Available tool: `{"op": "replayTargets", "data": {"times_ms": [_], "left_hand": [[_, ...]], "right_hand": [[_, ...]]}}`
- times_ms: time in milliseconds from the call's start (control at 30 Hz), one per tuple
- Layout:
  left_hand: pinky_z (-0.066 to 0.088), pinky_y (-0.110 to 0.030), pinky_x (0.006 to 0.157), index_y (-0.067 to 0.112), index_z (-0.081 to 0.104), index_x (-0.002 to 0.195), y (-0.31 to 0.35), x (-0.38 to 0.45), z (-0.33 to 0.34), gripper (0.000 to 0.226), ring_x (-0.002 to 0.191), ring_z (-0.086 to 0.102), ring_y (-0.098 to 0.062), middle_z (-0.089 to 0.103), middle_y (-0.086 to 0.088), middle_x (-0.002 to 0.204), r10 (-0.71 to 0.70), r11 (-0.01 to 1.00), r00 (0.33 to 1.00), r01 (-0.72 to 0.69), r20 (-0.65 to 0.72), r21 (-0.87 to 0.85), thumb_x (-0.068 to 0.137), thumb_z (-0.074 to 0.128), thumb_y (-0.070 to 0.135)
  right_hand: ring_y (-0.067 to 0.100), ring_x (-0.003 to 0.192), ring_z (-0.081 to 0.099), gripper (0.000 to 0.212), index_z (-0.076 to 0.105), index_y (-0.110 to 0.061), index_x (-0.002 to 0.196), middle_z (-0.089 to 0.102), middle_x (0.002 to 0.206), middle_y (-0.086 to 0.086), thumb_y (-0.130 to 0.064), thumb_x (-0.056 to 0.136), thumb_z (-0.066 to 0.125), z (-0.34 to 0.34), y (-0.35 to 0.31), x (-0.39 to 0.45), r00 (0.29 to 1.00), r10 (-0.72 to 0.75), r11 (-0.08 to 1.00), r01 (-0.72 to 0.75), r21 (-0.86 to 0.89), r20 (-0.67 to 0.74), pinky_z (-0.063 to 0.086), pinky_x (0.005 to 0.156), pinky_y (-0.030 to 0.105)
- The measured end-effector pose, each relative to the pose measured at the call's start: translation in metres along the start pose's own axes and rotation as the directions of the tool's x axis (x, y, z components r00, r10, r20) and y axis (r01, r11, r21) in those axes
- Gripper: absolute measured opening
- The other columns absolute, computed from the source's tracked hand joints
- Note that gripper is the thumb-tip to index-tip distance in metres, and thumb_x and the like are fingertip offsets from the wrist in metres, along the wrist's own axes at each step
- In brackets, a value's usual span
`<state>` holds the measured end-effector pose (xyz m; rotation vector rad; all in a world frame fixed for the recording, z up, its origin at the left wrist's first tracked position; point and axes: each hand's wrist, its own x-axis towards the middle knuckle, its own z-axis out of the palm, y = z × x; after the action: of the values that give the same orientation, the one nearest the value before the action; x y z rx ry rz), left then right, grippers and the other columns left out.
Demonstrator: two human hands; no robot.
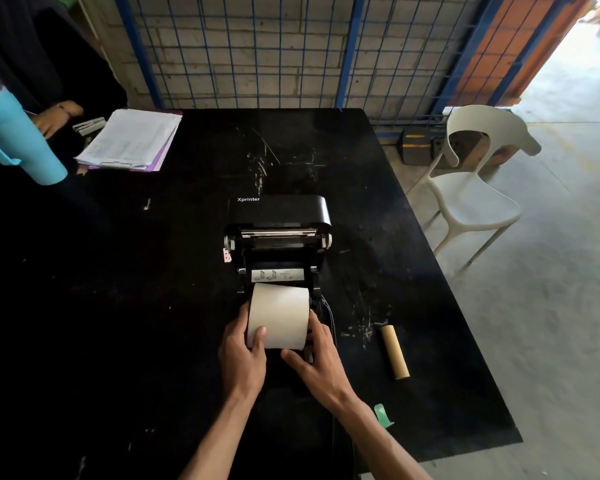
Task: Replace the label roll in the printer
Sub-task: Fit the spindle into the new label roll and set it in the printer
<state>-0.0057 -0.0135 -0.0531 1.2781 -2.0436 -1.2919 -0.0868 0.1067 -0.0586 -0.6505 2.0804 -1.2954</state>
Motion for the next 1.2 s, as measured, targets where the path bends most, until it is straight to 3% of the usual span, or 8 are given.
{"op": "replayTargets", "data": {"times_ms": [200,333,567,800,933,1067,1200], "left_hand": [[0.049,-0.039,0.1,0.015,0.044,0.144,-0.002,-0.003,0.001,0.055,0.123,0.054,-0.028,0.051,-0.013,0.137,0.026,1.0,0.999,-0.027,-0.041,-0.016,0.092,0.062,0.018],[0.043,-0.026,0.095,0.013,0.043,0.144,0.0,-0.003,0.004,0.056,0.125,0.053,-0.027,0.051,-0.013,0.139,0.013,0.999,0.999,-0.015,-0.04,-0.048,0.091,0.063,0.016],[0.041,-0.026,0.096,0.01,0.044,0.143,0.0,-0.002,0.006,0.056,0.127,0.052,-0.028,0.052,-0.014,0.14,-0.01,0.998,0.999,0.007,-0.045,-0.059,0.091,0.064,0.013],[0.039,-0.03,0.103,0.011,0.045,0.142,0.001,0.002,0.002,0.056,0.13,0.049,-0.028,0.051,-0.013,0.142,0.029,0.999,0.998,-0.03,-0.058,-0.016,0.09,0.064,0.012],[0.044,-0.04,0.105,0.014,0.042,0.144,-0.001,0.003,0.002,0.058,0.127,0.052,-0.028,0.055,-0.013,0.139,0.0,0.999,1.0,-0.001,-0.02,-0.039,0.09,0.064,0.014],[0.04,-0.025,0.095,0.011,0.042,0.144,0.004,0.001,0.004,0.057,0.122,0.056,-0.028,0.059,-0.014,0.133,0.004,1.0,0.999,-0.003,-0.034,0.031,0.091,0.062,0.01],[0.046,-0.03,0.095,0.013,0.036,0.147,0.007,0.001,0.002,0.06,0.119,0.059,-0.03,0.06,-0.015,0.13,-0.019,0.996,1.0,0.018,0.007,0.086,0.093,0.06,0.013]], "right_hand": [[0.002,0.124,0.047,0.092,0.016,-0.023,0.159,0.039,0.134,-0.006,-0.034,0.087,0.072,0.0,-0.004,0.001,1.0,-0.03,0.999,0.031,-0.041,0.007,0.045,0.105,0.02],[0.011,0.126,0.045,0.093,0.014,-0.023,0.159,0.035,0.137,-0.004,-0.034,0.087,0.073,-0.004,-0.008,0.007,1.0,-0.031,0.997,0.031,-0.073,0.008,0.046,0.107,0.026],[0.012,0.125,0.044,0.098,0.014,-0.022,0.159,0.034,0.135,-0.006,-0.04,0.083,0.072,-0.008,-0.012,0.009,1.0,-0.003,0.996,0.005,-0.087,0.024,0.05,0.105,0.04],[0.011,0.124,0.046,0.096,0.014,-0.021,0.159,0.037,0.134,-0.005,-0.035,0.086,0.074,-0.006,-0.012,0.01,0.999,0.008,0.998,-0.006,-0.061,0.039,0.047,0.108,0.033],[0.008,0.121,0.047,0.091,0.017,-0.026,0.157,0.038,0.131,-0.005,-0.034,0.087,0.074,-0.006,-0.01,0.012,0.999,0.016,0.999,-0.014,-0.052,0.031,0.045,0.098,0.015],[0.007,0.12,0.046,0.093,0.015,-0.024,0.157,0.037,0.133,-0.005,-0.032,0.087,0.075,-0.005,-0.009,0.013,0.999,0.031,0.998,-0.029,-0.053,0.021,0.042,0.089,0.005],[0.011,0.123,0.045,0.098,0.014,-0.023,0.156,0.038,0.134,-0.004,-0.038,0.081,0.075,-0.003,-0.01,0.013,0.999,0.041,0.996,-0.039,-0.077,0.024,0.041,0.094,0.012]]}}
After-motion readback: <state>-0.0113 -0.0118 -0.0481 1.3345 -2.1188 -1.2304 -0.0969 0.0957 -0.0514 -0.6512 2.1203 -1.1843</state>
